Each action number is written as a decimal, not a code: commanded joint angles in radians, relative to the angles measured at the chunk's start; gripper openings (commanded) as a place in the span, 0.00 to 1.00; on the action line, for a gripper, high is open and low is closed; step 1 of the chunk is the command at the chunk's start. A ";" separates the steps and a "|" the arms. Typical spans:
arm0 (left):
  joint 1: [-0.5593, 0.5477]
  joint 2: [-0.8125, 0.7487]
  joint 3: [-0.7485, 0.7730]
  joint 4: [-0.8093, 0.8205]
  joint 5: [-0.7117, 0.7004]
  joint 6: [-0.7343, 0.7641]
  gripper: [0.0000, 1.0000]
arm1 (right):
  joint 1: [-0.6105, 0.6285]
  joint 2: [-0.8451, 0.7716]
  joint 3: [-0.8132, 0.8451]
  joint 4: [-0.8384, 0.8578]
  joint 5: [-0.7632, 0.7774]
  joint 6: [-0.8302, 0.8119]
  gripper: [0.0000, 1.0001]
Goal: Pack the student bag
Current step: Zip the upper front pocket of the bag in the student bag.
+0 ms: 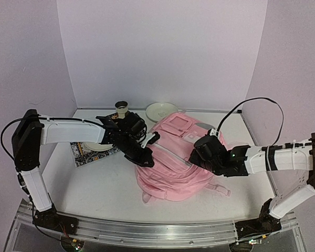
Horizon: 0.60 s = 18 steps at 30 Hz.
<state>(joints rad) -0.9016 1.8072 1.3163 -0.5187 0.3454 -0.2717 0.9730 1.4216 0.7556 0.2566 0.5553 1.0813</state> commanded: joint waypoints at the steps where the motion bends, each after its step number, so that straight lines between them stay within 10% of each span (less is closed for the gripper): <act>1: -0.093 -0.025 0.013 0.041 0.085 -0.029 0.07 | -0.014 -0.011 0.073 0.052 0.010 -0.099 0.00; 8: -0.190 0.046 0.107 0.074 0.094 -0.069 0.10 | -0.027 0.011 0.091 0.047 0.015 -0.166 0.00; 18: -0.190 -0.039 0.052 0.118 -0.049 -0.114 0.40 | -0.101 -0.015 0.085 0.044 -0.106 -0.417 0.10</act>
<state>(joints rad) -1.0970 1.8496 1.3613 -0.4512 0.3562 -0.3693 0.8847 1.4284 0.7898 0.2205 0.4730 0.8021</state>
